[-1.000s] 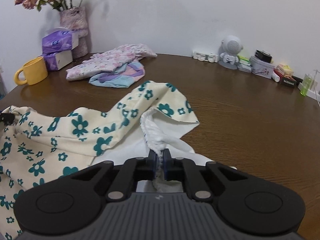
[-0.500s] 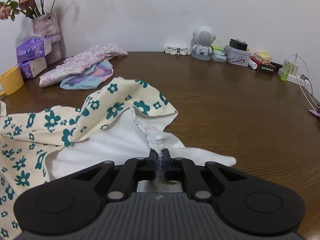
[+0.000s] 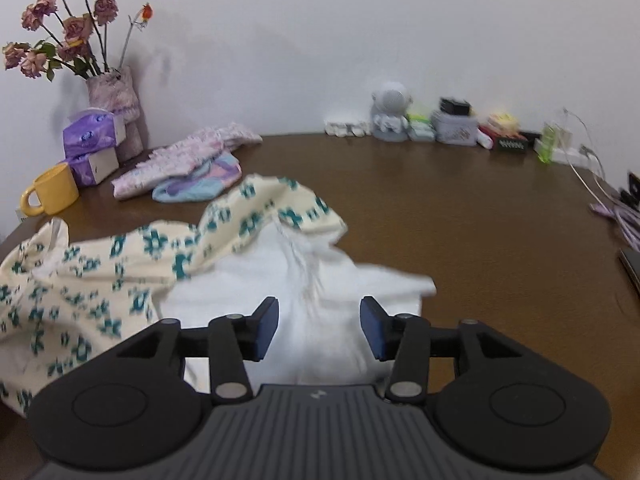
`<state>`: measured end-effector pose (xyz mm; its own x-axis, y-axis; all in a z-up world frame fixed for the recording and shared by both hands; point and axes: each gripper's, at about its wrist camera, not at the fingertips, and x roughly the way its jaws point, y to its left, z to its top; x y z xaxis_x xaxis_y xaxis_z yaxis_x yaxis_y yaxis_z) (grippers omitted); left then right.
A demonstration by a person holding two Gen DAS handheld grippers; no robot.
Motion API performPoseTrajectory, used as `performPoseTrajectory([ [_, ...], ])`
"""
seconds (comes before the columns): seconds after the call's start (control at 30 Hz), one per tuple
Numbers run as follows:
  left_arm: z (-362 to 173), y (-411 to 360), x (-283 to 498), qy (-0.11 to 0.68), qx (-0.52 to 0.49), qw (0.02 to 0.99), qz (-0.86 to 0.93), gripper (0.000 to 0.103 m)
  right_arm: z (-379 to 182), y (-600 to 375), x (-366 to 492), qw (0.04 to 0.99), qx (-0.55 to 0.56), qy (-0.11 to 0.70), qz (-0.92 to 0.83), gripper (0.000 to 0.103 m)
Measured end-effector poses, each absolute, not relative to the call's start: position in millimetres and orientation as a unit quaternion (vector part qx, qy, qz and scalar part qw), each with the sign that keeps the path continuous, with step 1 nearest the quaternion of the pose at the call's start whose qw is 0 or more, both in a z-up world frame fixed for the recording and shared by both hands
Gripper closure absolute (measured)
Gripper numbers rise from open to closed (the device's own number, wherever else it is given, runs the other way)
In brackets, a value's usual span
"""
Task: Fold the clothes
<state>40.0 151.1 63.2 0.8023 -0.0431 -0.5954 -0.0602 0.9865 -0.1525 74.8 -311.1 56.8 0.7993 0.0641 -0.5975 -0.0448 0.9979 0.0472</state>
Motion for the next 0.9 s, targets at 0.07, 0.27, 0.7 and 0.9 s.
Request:
performPoseTrajectory([
  [0.07, 58, 149, 25, 0.322, -0.085, 0.943, 0.004, 0.045, 50, -315, 62, 0.946, 0.025, 0.322, 0.017, 0.057],
  [0.27, 48, 141, 2, 0.335, -0.081, 0.939, -0.002, 0.045, 38, -323, 35, 0.944, 0.057, 0.325, 0.007, 0.057],
  [0.7, 32, 117, -6, 0.336, -0.06, 0.94, -0.017, 0.06, 28, -313, 8, 0.941, 0.09, 0.324, 0.038, 0.057],
  [0.9, 28, 111, -9, 0.336, -0.05, 0.94, -0.018, 0.069, 27, -307, 6, 0.943, 0.089, 0.319, 0.043, 0.057],
])
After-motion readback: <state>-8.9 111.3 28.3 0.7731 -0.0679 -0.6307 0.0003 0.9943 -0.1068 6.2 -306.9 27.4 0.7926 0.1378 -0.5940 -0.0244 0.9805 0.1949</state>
